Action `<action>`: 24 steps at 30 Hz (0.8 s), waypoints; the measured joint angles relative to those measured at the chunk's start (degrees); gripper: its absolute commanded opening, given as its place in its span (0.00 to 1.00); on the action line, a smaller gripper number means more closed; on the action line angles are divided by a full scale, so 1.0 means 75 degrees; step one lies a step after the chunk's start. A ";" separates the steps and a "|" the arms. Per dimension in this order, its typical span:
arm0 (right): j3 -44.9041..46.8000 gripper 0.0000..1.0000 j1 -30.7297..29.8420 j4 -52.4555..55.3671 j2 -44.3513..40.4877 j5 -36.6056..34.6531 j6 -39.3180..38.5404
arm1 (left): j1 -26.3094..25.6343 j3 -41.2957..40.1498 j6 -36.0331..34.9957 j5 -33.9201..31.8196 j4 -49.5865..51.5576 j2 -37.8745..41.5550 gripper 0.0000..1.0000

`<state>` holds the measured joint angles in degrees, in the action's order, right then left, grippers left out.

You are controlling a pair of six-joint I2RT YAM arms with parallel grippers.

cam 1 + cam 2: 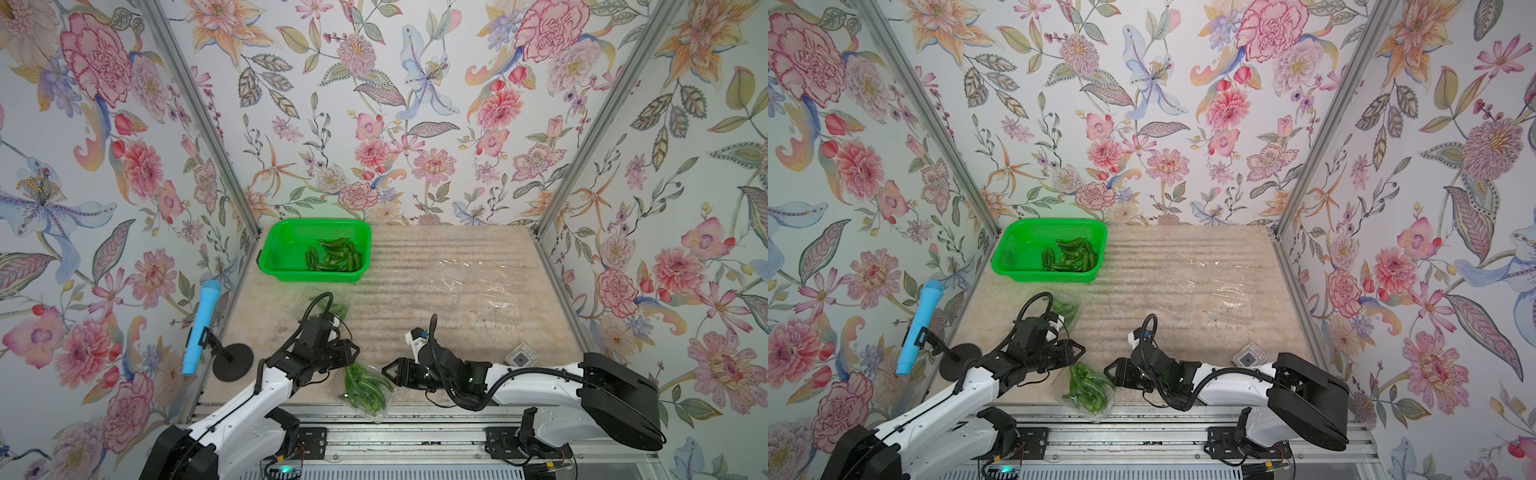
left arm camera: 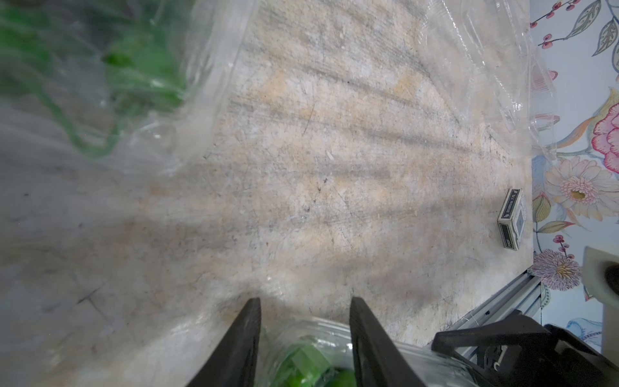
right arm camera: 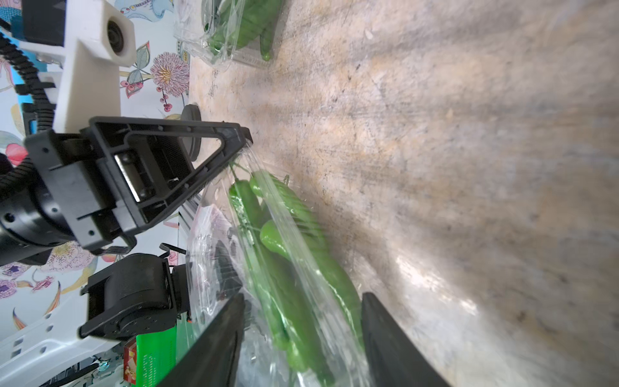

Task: Take small green peppers out of containers
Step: Move the packing box to the center of the board.

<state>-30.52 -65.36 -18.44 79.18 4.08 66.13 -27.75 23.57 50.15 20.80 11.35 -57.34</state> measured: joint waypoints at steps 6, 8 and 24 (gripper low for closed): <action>0.0230 0.58 0.0539 0.0157 -0.0067 0.0003 -0.0189 | -0.0358 0.0312 0.0064 0.0055 -0.0501 -0.0874 0.45; 0.0245 0.61 0.0586 0.0204 -0.0073 0.0009 -0.0265 | -0.0414 0.0411 0.0067 0.0061 -0.0580 -0.0982 0.44; 0.0015 0.72 0.1285 0.1673 -0.1530 -0.0321 -0.1075 | -0.0370 0.2087 -0.0560 -0.0478 0.0216 -0.1320 0.57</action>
<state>-30.41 -55.72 -5.89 67.70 1.67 58.06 -30.52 39.22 45.95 17.21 12.97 -67.24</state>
